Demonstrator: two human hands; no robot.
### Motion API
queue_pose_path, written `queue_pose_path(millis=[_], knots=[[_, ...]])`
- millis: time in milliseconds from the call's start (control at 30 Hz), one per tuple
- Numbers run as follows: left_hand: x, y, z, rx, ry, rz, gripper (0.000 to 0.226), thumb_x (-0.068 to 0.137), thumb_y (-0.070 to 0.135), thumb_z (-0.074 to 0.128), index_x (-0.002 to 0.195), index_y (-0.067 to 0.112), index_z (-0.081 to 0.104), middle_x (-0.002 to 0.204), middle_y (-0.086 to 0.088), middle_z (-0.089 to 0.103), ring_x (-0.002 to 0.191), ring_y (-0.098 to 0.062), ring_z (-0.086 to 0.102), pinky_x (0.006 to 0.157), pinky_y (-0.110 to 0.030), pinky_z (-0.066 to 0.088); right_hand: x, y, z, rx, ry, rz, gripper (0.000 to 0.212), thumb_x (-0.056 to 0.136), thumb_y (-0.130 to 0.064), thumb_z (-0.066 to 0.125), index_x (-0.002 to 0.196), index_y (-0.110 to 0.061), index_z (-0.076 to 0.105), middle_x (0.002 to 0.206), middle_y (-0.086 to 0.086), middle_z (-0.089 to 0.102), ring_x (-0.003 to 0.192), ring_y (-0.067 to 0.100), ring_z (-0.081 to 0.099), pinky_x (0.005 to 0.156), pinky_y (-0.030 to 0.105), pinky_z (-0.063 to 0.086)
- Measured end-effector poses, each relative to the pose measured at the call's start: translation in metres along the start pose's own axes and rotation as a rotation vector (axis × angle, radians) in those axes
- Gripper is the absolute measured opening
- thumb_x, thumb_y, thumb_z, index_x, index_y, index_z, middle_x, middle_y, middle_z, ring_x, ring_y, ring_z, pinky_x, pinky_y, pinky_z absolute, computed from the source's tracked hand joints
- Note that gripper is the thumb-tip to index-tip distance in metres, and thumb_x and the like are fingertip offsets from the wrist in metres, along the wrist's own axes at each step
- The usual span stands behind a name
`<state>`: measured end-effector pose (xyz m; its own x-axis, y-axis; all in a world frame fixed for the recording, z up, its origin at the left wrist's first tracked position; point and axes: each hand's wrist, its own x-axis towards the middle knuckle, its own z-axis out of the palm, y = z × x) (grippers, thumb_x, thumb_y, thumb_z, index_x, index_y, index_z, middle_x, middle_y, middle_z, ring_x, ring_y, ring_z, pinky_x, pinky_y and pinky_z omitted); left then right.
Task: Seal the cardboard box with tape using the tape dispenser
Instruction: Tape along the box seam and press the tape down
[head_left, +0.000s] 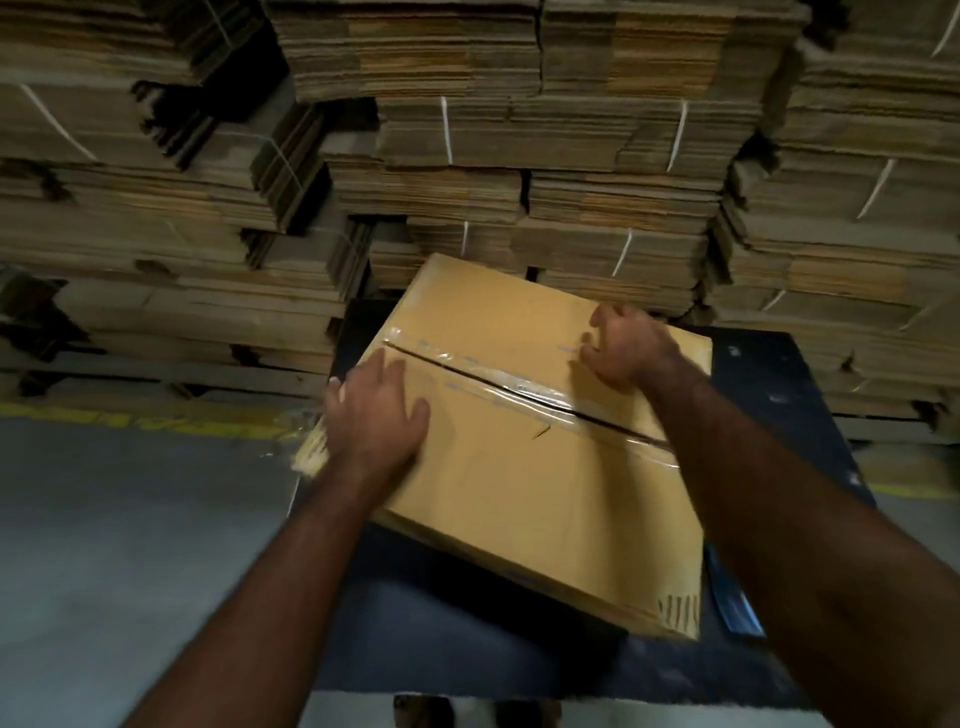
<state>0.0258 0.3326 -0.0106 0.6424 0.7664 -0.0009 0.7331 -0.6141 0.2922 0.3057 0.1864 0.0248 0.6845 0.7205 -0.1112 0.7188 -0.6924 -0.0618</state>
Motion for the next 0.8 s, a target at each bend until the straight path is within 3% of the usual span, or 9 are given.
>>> queue_pose_path(millis=[67,200,300,367,433,500,567,667,800], knots=[[-0.040,0.012,0.016,0.064,0.031,-0.029,0.061,0.088,0.049,0.050,0.141,0.018,0.046,0.160,-0.012,0.026,0.146,-0.030,0.023,0.114,-0.063,0.013,0.011,0.012,0.000,-0.021,-0.076,-0.002,0.058,0.085,-0.056,0.061,0.130,-0.020,0.049,0.134,0.016,0.051,0.119,0.034,0.049,0.099,0.047,0.043],[-0.103,0.038,0.036,-0.099,0.065,-0.329,0.088,0.085,0.056,0.050,0.154,0.008,0.022,0.166,-0.017,-0.006,0.152,-0.035,-0.005,0.112,-0.070,0.012,0.027,0.037,0.003,0.003,-0.159,-0.069,0.077,0.072,-0.076,0.062,0.134,-0.034,0.043,0.145,0.018,0.044,0.129,0.041,0.043,0.106,0.054,0.037],[-0.133,0.072,0.043,-0.583,0.010,-0.529,0.107,0.090,0.045,0.065,0.156,0.001,-0.007,0.163,-0.017,-0.020,0.151,-0.036,-0.001,0.120,-0.036,0.015,0.028,0.054,0.009,0.024,-0.181,-0.066,0.099,0.064,-0.092,0.046,0.148,-0.046,0.023,0.156,0.015,0.031,0.139,0.042,0.033,0.110,0.060,0.029],[-0.127,0.081,0.041,-0.718,-0.052,-0.625,0.107,0.092,0.028,0.069,0.155,0.003,-0.013,0.164,-0.018,-0.014,0.149,-0.033,0.014,0.108,-0.016,0.016,0.021,0.060,0.010,-0.012,-0.188,-0.036,0.096,0.069,-0.091,0.044,0.151,-0.047,0.018,0.158,0.015,0.025,0.140,0.042,0.027,0.109,0.062,0.026],[-0.100,0.068,0.032,-0.664,-0.061,-0.552,0.101,0.089,0.026,0.070,0.157,0.001,-0.001,0.164,-0.023,0.003,0.145,-0.036,0.027,0.114,-0.027,0.025,0.009,0.065,0.008,-0.053,-0.184,0.048,0.091,0.074,-0.088,0.042,0.150,-0.043,0.021,0.155,0.019,0.027,0.138,0.045,0.028,0.107,0.062,0.025],[-0.059,0.042,0.022,-0.631,-0.024,-0.400,0.083,0.083,0.036,0.068,0.150,0.004,0.031,0.151,-0.021,0.039,0.131,-0.035,0.048,0.109,-0.043,0.042,-0.006,0.072,0.009,-0.085,-0.164,0.151,0.085,0.080,-0.083,0.039,0.148,-0.036,0.026,0.149,0.022,0.033,0.133,0.046,0.035,0.105,0.059,0.028],[-0.022,0.028,0.013,-0.621,-0.030,-0.399,0.059,0.086,0.022,0.069,0.139,0.007,0.049,0.133,-0.012,0.058,0.118,-0.028,0.058,0.102,-0.042,0.048,-0.024,0.087,0.018,-0.025,-0.155,0.210,0.078,0.085,-0.077,0.039,0.148,-0.034,0.026,0.147,0.021,0.034,0.130,0.044,0.037,0.101,0.058,0.030],[-0.002,0.037,0.012,-0.447,-0.118,-0.405,0.061,0.085,0.016,0.075,0.140,0.010,0.049,0.131,-0.018,0.060,0.119,-0.035,0.059,0.098,-0.051,0.051,-0.049,0.103,0.033,0.156,-0.155,0.264,0.076,0.089,-0.074,0.035,0.153,-0.036,0.014,0.144,0.021,0.034,0.125,0.043,0.043,0.094,0.053,0.039],[-0.035,0.067,0.037,-0.256,-0.277,-0.214,0.089,0.077,0.046,0.077,0.149,0.015,0.034,0.140,-0.022,0.049,0.124,-0.040,0.051,0.101,-0.052,0.048,-0.073,0.121,0.040,0.163,-0.127,0.287,0.078,0.092,-0.073,0.028,0.155,-0.035,0.005,0.145,0.023,0.037,0.123,0.044,0.047,0.092,0.049,0.041]])
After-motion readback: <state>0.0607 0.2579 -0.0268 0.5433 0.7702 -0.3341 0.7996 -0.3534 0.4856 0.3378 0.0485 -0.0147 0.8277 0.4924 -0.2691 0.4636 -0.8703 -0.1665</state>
